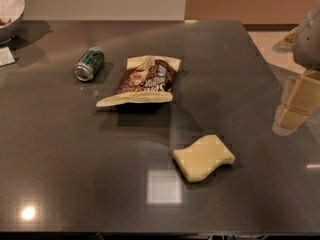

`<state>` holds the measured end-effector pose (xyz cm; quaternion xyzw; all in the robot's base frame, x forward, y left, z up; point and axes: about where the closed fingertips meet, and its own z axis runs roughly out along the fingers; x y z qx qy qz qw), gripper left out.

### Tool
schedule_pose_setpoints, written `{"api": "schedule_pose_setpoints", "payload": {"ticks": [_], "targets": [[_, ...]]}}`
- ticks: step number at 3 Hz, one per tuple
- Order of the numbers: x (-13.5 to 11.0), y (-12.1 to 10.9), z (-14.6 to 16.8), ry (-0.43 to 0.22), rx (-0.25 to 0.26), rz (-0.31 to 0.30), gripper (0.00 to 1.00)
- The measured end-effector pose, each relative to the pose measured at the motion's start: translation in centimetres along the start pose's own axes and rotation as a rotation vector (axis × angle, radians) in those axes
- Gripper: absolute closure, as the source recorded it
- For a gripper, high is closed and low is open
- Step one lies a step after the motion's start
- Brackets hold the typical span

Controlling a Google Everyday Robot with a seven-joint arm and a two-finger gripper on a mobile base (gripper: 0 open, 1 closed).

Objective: Move brown chip bag near sponge

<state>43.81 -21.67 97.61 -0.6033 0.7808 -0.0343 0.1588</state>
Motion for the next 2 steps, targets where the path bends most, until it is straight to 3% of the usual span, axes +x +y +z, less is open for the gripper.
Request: {"api": "schedule_pose_setpoints", "payload": {"ticks": [1,2], "targets": [[0.0,0.0,0.0,0.0,0.002,0.0,0.0],[-2.2,-1.2,0.8,-0.037,0.014,-0.039,0.0]]}}
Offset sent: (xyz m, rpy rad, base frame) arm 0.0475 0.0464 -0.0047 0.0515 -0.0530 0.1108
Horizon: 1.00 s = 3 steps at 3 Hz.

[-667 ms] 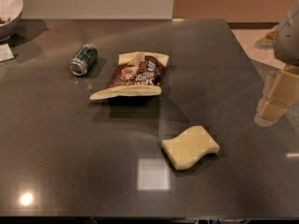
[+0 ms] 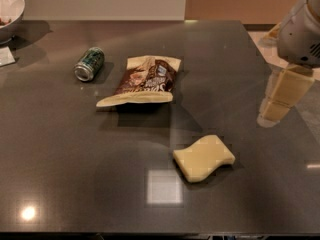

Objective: Move brown chip bag near sponge

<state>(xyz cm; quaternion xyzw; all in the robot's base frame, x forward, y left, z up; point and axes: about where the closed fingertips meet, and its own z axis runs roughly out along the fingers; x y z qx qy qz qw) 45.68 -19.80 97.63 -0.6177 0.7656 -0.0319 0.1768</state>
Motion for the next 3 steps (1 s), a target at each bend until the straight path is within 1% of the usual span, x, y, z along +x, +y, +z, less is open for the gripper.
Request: {"api": "schedule_pose_setpoints", "payload": {"ticks": [1,2,3], "targets": [[-1.5,-0.9,0.7,-0.026,0.006,-0.028,0.0],[-8.2,-3.8,4.4,-0.166,0.039,-0.086,0.0],[-12.2,-3.3,7.5,-0.257,0.001,-0.121,0.0]]}}
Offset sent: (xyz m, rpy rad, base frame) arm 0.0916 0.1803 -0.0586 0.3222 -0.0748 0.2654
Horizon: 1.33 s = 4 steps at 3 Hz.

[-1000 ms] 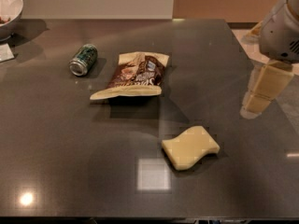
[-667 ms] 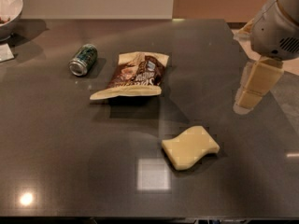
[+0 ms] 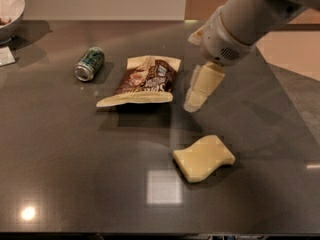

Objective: Move brown chip bag near sponge

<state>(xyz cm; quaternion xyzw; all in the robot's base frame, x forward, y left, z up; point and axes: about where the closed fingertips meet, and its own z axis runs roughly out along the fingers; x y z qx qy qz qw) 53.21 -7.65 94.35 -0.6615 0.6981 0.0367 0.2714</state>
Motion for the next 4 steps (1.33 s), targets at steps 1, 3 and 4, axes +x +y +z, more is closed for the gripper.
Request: {"api": "schedule_pose_setpoints", "payload": {"ticks": [1,3,4], "targets": [[-2.6,0.3,3.3,-0.077,-0.046,-0.027,0.0],[-4.9,1.3,7.1,-0.113,-0.105,-0.068,0.0],[-5.3,1.8,8.2,-0.105,-0.122,-0.083,0.0]]}}
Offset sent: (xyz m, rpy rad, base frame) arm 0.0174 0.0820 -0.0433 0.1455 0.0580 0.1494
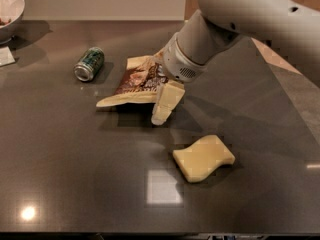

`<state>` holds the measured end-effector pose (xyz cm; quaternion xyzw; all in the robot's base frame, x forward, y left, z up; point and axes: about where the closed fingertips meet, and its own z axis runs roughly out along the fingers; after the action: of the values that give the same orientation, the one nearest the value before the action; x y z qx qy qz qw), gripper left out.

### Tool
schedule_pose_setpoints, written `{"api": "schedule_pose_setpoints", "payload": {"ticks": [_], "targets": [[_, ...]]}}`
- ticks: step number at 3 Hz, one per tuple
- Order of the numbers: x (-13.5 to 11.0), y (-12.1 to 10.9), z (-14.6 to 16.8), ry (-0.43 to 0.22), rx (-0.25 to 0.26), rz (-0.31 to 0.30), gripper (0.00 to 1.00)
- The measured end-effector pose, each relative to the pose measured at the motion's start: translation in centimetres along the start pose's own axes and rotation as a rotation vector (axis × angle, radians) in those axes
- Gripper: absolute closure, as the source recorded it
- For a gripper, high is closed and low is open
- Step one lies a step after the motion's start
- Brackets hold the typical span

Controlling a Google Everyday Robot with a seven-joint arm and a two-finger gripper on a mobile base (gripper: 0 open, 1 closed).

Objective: Move brown chip bag near sponge

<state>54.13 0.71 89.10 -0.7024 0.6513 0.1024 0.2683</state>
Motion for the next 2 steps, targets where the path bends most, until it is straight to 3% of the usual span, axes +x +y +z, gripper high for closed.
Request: {"api": "schedule_pose_setpoints", "payload": {"ticks": [2], "targets": [[0.57,-0.18,1.13,0.079,0.015,0.0,0.67]]}}
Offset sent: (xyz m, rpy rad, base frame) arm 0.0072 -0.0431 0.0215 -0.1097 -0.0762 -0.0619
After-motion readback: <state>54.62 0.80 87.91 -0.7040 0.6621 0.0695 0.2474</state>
